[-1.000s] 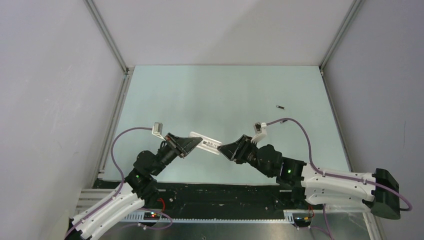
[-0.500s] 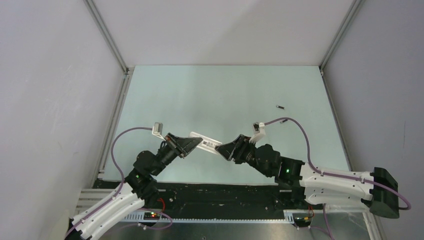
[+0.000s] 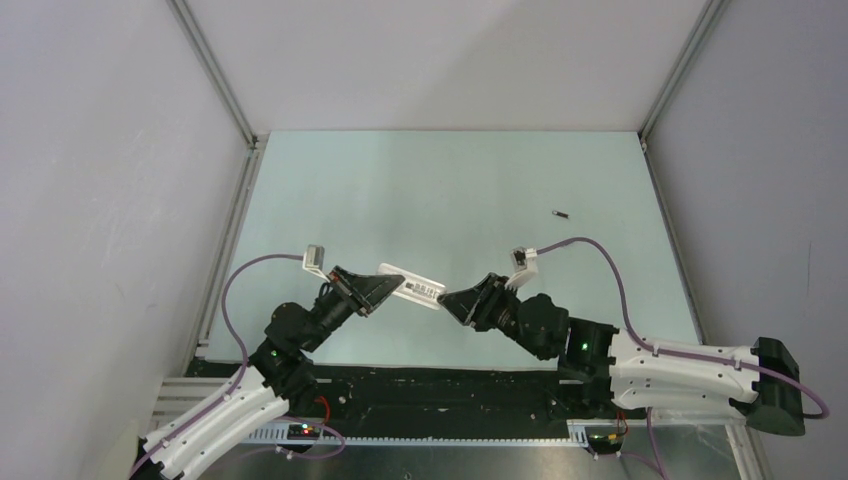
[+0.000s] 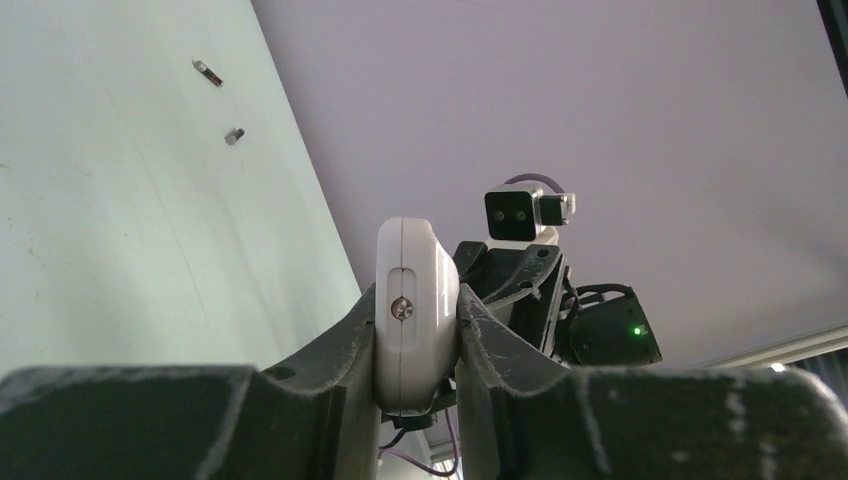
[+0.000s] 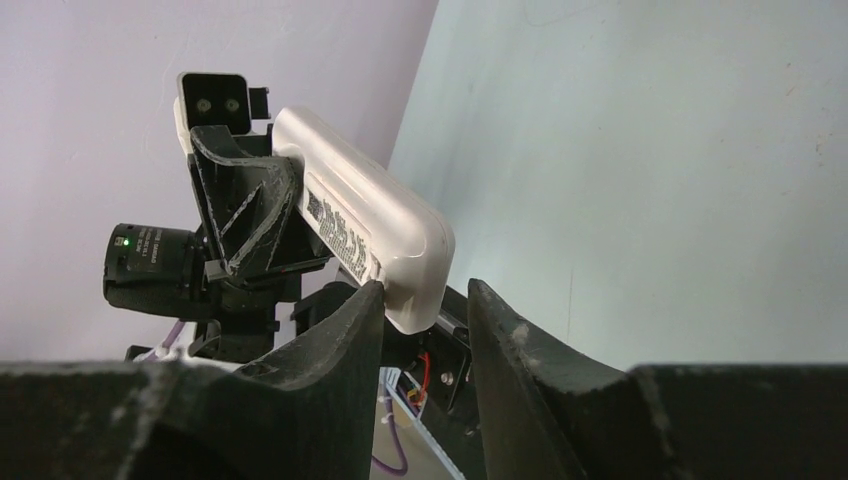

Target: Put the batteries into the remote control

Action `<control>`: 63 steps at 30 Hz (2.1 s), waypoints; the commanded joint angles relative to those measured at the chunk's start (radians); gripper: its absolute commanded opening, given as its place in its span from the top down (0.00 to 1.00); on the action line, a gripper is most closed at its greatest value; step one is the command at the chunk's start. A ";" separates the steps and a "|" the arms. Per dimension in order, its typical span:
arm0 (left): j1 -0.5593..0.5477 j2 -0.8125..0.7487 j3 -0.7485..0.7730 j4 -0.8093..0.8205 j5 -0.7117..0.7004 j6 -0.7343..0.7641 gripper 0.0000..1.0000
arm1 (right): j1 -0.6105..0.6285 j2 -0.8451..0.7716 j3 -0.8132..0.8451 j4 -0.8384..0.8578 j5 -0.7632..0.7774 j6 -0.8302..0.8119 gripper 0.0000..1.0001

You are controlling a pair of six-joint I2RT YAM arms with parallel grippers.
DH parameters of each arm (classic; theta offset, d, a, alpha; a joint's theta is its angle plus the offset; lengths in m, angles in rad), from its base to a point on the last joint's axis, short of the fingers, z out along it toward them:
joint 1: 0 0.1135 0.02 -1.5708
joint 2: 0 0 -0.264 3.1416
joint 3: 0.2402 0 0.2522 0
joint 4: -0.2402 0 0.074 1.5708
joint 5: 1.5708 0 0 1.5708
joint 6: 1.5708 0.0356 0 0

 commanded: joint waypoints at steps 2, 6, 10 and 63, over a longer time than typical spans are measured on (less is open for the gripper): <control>-0.004 -0.012 0.039 0.075 0.012 -0.007 1.00 | 0.009 -0.005 0.028 -0.043 0.069 0.001 0.60; -0.004 -0.010 0.041 0.075 0.014 -0.005 1.00 | 0.010 0.003 0.028 -0.035 0.080 0.004 0.60; -0.003 -0.010 0.040 0.075 0.016 -0.006 1.00 | 0.009 0.012 0.028 -0.019 0.086 0.006 0.59; -0.003 -0.006 0.042 0.074 -0.003 0.018 1.00 | -0.023 0.044 0.029 -0.040 0.050 0.024 0.62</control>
